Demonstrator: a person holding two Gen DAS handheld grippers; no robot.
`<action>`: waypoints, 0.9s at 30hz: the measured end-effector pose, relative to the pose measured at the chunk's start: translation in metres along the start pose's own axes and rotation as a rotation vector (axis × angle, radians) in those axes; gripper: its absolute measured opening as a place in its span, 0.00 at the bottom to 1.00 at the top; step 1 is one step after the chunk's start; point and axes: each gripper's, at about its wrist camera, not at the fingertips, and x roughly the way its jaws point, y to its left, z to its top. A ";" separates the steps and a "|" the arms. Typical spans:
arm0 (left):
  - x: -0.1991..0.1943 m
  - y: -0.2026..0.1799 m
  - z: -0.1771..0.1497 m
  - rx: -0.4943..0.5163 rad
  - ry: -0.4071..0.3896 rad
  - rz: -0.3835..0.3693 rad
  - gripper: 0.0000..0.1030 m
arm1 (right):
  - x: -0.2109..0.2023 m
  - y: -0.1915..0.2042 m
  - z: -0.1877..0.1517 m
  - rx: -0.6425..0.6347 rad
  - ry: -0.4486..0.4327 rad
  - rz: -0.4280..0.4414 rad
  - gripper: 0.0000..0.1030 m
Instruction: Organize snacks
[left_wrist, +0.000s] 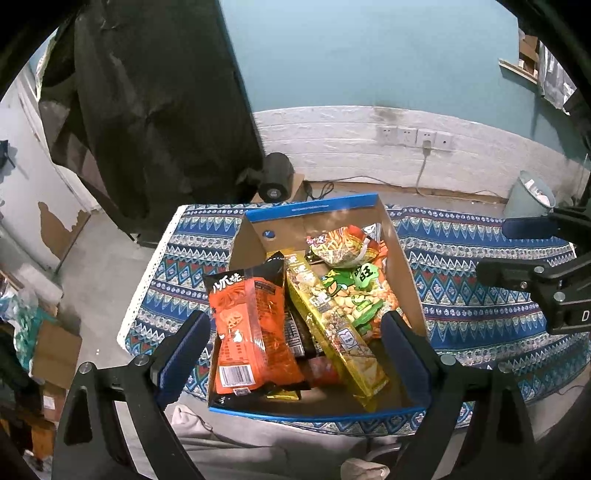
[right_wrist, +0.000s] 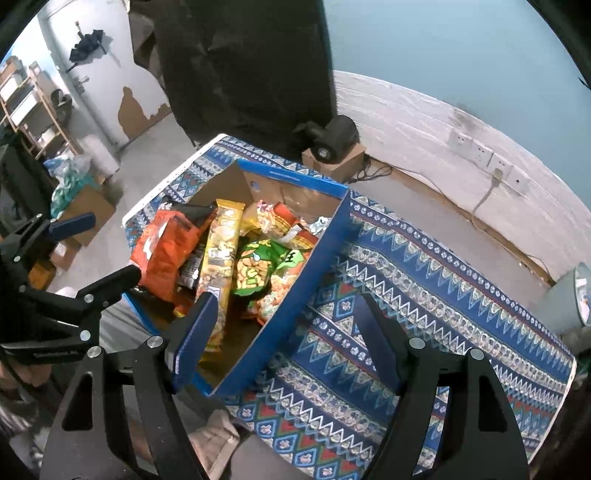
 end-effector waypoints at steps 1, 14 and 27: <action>0.000 0.000 0.000 0.001 0.000 0.001 0.92 | 0.000 0.000 0.000 -0.001 0.001 -0.001 0.75; -0.002 -0.001 -0.001 0.006 -0.014 0.017 0.92 | 0.003 0.000 -0.001 -0.004 0.005 -0.002 0.75; -0.003 -0.004 -0.002 0.017 -0.008 0.031 0.92 | 0.003 0.000 -0.001 -0.005 0.005 -0.003 0.75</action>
